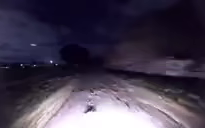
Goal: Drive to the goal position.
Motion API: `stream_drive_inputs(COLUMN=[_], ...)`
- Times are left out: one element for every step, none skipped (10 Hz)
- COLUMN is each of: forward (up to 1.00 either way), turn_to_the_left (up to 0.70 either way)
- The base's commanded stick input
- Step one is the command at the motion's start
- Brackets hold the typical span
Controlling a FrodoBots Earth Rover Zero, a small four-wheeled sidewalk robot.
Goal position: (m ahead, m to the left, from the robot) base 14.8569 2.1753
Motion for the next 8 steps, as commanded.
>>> stream_drive_inputs(forward=[0.85,0.85,0.85,0.85,0.85,0.85,0.85,0.85], turn_to_the_left=[0.0,0.0,0.0,0.0,0.0,0.0,0.0,0.0])
